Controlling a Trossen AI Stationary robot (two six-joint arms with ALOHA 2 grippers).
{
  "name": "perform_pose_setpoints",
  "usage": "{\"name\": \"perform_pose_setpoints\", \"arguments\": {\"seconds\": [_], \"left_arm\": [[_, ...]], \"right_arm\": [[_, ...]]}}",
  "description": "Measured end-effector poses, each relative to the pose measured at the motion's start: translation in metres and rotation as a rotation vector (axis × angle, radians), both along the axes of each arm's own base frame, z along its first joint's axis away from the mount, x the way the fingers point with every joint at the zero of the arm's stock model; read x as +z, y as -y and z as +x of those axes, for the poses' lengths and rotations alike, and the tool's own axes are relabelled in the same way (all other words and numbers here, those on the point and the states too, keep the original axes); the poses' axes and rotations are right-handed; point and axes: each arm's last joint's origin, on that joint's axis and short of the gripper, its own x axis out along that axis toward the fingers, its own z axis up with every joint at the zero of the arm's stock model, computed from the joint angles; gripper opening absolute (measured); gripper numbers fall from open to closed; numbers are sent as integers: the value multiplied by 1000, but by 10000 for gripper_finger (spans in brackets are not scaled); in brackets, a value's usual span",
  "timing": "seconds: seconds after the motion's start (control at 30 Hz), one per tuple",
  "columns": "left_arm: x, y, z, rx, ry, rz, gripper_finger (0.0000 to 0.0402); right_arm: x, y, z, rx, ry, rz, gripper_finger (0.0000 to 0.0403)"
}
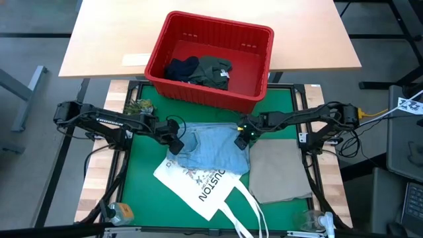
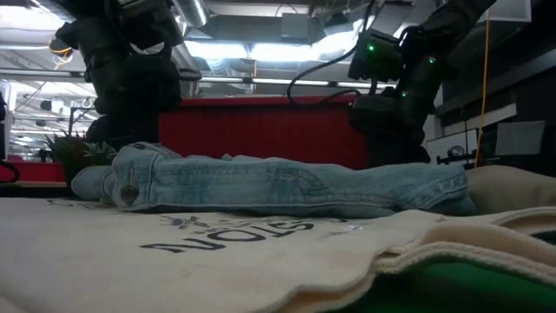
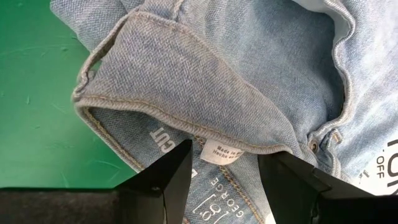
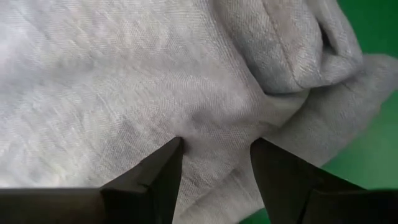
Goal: Fold Laundry from Bin
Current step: Fold the light blue pants
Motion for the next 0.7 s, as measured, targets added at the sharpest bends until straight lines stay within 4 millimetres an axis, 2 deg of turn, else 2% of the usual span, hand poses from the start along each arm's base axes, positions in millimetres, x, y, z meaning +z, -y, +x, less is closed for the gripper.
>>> {"name": "perform_pose_setpoints", "arguments": {"seconds": [0.17,0.27,0.37,0.5,0.6,0.7], "left_arm": [[0,4,0,-18,0,4,176],[0,6,0,-20,-1,20,176],[0,7,0,-20,-1,36,176],[0,6,0,-7,0,65,176],[1,5,2,9,18,96,176],[2,5,4,14,47,116,176]], "right_arm": [[-4,0,0,-2,27,-2,188],[-2,0,3,0,62,-8,165],[-1,1,5,-2,85,-22,115],[-1,2,5,-15,81,-52,21],[4,2,3,-27,93,-75,19],[17,1,-1,-32,134,-80,21]]}}
